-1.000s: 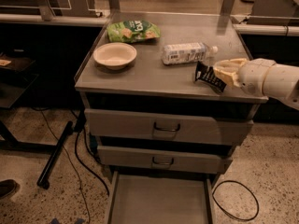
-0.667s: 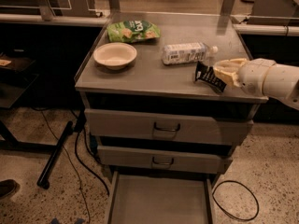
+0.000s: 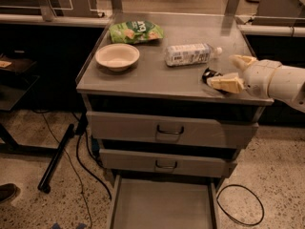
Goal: Pick rxbar chocolate from bottom drawer and place on counter
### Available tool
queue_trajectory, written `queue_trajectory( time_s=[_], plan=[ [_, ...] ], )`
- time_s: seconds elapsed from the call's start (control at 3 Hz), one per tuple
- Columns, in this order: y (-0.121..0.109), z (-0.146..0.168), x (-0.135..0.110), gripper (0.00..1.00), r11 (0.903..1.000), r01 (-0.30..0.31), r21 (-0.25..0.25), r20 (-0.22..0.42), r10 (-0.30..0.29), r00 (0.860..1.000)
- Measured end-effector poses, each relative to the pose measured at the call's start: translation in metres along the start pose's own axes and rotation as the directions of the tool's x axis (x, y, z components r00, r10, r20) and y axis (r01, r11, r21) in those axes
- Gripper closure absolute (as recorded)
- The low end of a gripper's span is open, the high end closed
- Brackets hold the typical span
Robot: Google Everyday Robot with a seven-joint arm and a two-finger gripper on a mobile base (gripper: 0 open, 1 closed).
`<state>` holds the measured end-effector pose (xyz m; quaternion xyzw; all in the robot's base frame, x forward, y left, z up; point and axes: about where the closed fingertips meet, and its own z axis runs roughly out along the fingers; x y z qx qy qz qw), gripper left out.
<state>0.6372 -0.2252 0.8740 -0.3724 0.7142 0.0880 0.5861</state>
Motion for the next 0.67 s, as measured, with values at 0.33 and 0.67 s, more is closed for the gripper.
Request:
queue_trajectory(
  time_s=[0.33,0.67],
  plan=[
    [0.0,0.0,0.0,0.0,1.0,0.0,0.0,0.0,0.0,1.0],
    [0.0,0.0,0.0,0.0,1.0,0.0,0.0,0.0,0.0,1.0]
  ],
)
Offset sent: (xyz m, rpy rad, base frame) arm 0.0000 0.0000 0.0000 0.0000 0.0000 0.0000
